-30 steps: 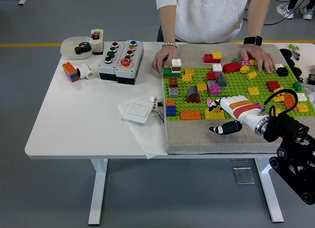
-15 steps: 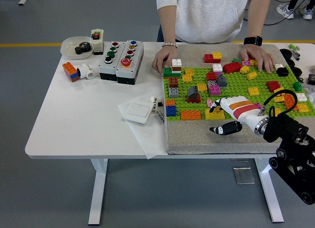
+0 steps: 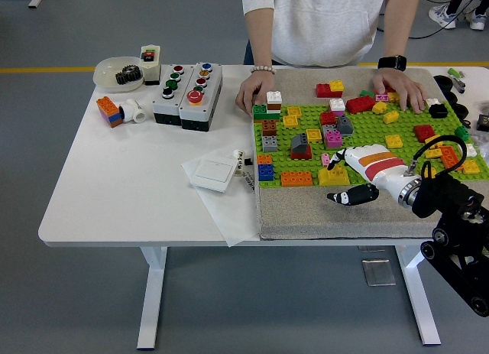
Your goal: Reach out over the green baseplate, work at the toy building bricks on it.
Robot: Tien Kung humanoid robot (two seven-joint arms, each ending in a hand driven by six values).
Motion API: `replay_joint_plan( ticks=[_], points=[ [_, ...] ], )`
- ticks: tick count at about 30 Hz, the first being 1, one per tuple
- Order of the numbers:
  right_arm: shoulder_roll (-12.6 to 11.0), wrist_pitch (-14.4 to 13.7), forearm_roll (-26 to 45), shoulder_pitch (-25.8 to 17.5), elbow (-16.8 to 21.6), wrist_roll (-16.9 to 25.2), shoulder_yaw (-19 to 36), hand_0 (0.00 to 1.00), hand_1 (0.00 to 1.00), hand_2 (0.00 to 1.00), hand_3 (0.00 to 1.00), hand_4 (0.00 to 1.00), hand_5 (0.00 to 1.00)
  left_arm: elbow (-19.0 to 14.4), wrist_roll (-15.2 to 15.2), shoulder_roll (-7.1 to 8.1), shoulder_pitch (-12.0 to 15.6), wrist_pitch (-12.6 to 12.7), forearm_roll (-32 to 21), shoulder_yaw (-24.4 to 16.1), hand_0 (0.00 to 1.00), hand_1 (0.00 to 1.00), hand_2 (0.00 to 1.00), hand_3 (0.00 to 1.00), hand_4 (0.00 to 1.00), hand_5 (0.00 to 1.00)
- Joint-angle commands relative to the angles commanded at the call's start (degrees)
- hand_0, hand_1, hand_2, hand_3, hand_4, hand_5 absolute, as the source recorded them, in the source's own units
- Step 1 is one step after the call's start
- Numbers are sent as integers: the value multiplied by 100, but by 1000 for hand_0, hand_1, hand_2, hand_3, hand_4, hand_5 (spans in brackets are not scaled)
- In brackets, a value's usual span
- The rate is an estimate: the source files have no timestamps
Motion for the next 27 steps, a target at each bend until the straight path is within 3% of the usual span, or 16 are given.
replay_joint_plan(
  ticks=[12,27],
  points=[
    [-44,93,1,-91,274,-37,-69,596,629,697,640,883,371,6,-5,-2,1,-1,-19,6,865,874,878,745,740,643],
    [-19,110,25,-113,179,-33,-148,596,626,695,639,885,372,6,-11,-3,-7,-2,-31,15,866,874,878,745,741,643]
  ],
)
